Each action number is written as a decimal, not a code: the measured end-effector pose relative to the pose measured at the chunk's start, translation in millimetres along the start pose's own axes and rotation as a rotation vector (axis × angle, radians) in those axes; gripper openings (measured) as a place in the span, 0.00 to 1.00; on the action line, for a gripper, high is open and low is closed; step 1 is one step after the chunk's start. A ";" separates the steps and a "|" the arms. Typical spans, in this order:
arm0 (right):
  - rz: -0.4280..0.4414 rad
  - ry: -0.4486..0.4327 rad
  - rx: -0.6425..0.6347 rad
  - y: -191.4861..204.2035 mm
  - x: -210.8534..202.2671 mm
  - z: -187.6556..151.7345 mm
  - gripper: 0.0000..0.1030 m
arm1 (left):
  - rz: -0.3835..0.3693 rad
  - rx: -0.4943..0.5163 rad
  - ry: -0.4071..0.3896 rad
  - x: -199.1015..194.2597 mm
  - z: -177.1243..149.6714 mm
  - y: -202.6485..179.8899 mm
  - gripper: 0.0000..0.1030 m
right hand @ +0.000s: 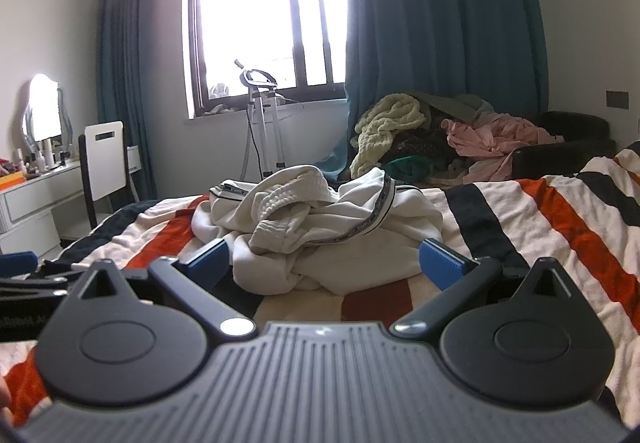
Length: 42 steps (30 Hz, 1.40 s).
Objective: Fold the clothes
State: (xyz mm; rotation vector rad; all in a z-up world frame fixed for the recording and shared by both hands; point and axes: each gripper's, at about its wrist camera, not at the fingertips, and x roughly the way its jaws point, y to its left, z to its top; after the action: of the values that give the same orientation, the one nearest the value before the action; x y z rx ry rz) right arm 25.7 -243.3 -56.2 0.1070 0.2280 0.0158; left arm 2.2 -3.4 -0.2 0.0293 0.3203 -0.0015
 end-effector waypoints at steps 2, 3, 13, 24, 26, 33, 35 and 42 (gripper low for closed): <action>0.001 0.001 0.001 -0.3 -0.2 -0.1 1.00 | -0.001 0.001 0.000 0.2 -0.5 -0.2 1.00; 0.001 0.001 0.002 -0.4 0.0 -0.1 1.00 | -0.001 0.001 -0.001 0.2 -0.8 0.1 1.00; 0.001 0.001 0.002 -0.9 0.3 -0.1 1.00 | -0.002 0.001 -0.002 -0.7 -1.6 1.5 1.00; 0.002 0.000 0.002 -0.1 0.1 -0.5 1.00 | -0.003 0.002 -0.002 -0.9 -2.0 1.3 1.00; 0.003 0.000 0.000 0.2 -0.6 -0.7 1.00 | -0.003 0.002 -0.002 -0.7 -1.9 1.2 1.00; 0.000 0.004 0.004 0.0 -1.8 0.6 1.00 | -0.001 0.005 0.000 0.3 -2.0 1.2 1.00; 0.000 0.011 0.006 0.2 -1.6 1.4 1.00 | -0.002 0.006 0.001 0.8 -2.0 0.9 1.00; 0.012 -0.023 0.014 0.6 -8.6 9.0 1.00 | 0.003 0.013 0.004 6.0 -4.0 0.6 1.00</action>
State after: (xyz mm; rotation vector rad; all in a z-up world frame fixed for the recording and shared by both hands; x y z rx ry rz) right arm 19.4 -243.9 -45.4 0.1225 0.2045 0.0248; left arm 6.6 -2.7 -5.9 0.0431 0.3242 -0.0003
